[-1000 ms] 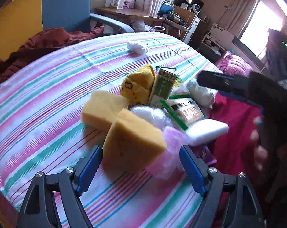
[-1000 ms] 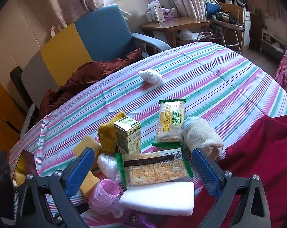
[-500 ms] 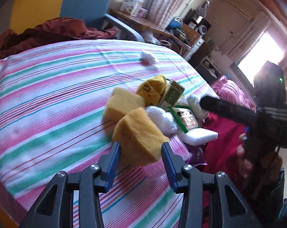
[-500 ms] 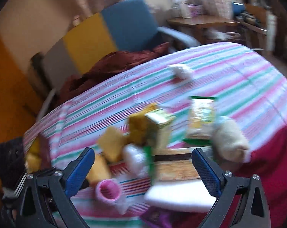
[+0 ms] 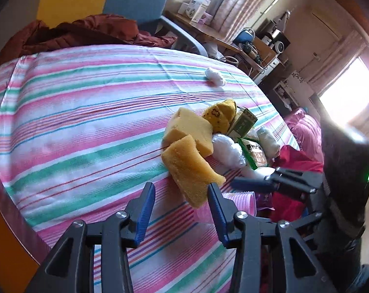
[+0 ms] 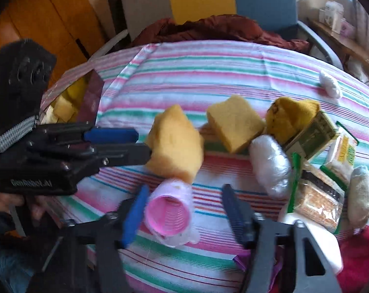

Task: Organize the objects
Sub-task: 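Grasp a yellow sponge with the left tool while the right tool grasps the pink hair curler, then carry the sponge into the gold tray with the left tool while the right tool carries the curler over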

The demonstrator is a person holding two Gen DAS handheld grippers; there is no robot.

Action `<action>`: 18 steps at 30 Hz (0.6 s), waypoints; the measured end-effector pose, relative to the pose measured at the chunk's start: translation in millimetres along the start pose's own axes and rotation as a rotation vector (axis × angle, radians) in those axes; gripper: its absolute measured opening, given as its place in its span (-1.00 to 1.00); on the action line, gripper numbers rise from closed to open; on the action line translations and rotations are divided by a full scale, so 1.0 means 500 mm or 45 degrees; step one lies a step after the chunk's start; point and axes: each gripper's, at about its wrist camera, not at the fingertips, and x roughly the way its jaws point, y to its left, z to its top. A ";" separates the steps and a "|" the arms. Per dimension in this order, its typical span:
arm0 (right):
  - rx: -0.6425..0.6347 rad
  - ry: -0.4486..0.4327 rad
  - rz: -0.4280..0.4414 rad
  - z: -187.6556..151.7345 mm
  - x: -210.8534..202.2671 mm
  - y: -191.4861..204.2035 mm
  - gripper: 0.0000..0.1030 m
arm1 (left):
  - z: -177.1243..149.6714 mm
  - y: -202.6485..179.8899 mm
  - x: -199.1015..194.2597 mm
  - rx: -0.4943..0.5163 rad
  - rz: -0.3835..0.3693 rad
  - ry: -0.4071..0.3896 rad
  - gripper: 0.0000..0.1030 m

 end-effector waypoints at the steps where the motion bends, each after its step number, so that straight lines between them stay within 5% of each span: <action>1: -0.011 0.000 -0.004 0.002 0.003 0.000 -0.24 | 0.001 0.005 -0.001 -0.027 -0.016 0.011 -0.02; 8: -0.059 0.011 0.015 -0.001 0.002 0.025 -0.28 | 0.032 0.018 0.001 -0.241 -0.201 0.071 0.32; 12: -0.084 0.012 0.031 -0.006 0.000 0.038 -0.28 | 0.059 -0.004 0.026 -0.239 -0.163 0.116 0.33; 15: -0.096 0.013 0.026 -0.009 0.000 0.046 -0.29 | 0.064 -0.010 0.057 -0.227 -0.094 0.190 0.24; 18: -0.098 0.009 0.012 -0.012 0.000 0.051 -0.29 | 0.047 -0.011 0.083 -0.189 -0.025 0.260 -0.16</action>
